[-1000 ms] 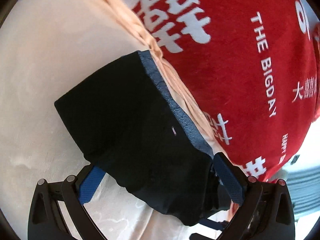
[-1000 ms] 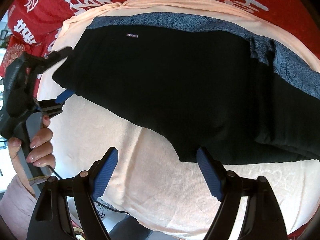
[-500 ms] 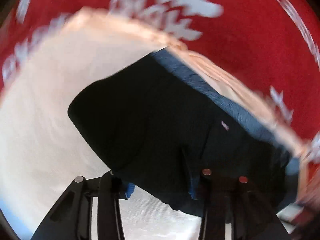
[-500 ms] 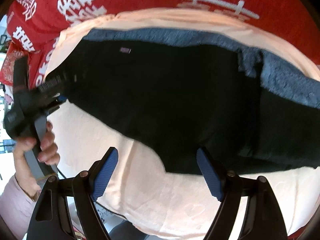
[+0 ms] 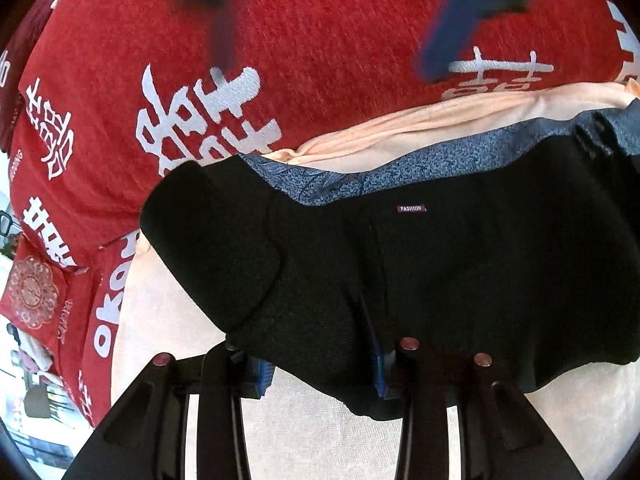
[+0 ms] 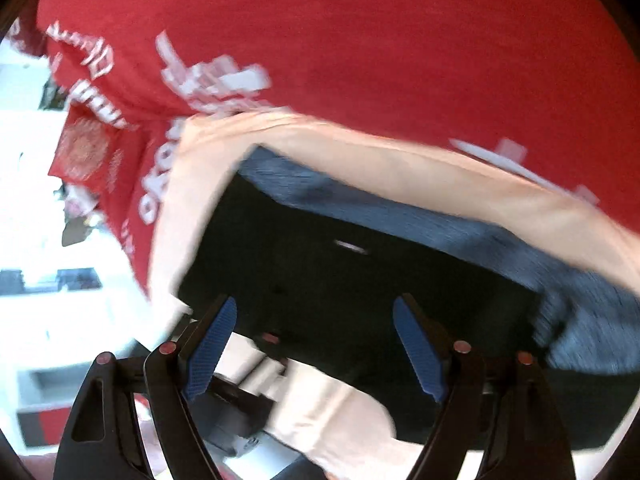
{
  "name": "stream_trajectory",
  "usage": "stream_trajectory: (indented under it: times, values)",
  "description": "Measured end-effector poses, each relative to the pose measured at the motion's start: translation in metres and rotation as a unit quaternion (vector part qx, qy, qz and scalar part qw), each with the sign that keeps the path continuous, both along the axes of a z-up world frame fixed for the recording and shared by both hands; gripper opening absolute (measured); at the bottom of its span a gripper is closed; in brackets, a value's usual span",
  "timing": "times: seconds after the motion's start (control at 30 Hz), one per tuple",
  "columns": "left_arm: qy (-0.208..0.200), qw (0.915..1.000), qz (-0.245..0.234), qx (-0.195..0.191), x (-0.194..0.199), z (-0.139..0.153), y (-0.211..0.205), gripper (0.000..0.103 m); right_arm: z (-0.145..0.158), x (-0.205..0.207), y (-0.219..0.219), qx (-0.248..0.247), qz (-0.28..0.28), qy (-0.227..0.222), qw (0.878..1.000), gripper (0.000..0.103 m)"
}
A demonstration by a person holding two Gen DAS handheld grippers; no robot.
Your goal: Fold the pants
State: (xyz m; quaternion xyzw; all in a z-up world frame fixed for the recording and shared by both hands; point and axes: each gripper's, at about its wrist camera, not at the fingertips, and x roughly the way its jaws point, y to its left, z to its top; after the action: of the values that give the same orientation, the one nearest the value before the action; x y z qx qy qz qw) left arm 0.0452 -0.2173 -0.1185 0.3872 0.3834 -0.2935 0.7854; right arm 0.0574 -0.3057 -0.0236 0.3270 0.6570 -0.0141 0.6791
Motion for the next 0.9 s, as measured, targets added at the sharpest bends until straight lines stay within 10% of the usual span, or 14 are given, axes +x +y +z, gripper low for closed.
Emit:
stream_trajectory:
  times: [0.47, 0.57, 0.9]
  values:
    - [-0.012, 0.9999, -0.006, 0.009, -0.006, -0.003, 0.003, 0.038, -0.080, 0.107, 0.100, -0.004, 0.168, 0.116, 0.979, 0.082]
    - [-0.027, 0.9994, -0.021, 0.004, -0.015, 0.006, 0.001, 0.038, -0.092, 0.101, 0.096, 0.013, 0.154, 0.132, 0.979, 0.020]
    - [-0.001, 0.9968, -0.040, -0.069, -0.038, 0.072, -0.016, 0.038, -0.037, 0.061, 0.054, 0.051, 0.083, 0.033, 0.995, 0.018]
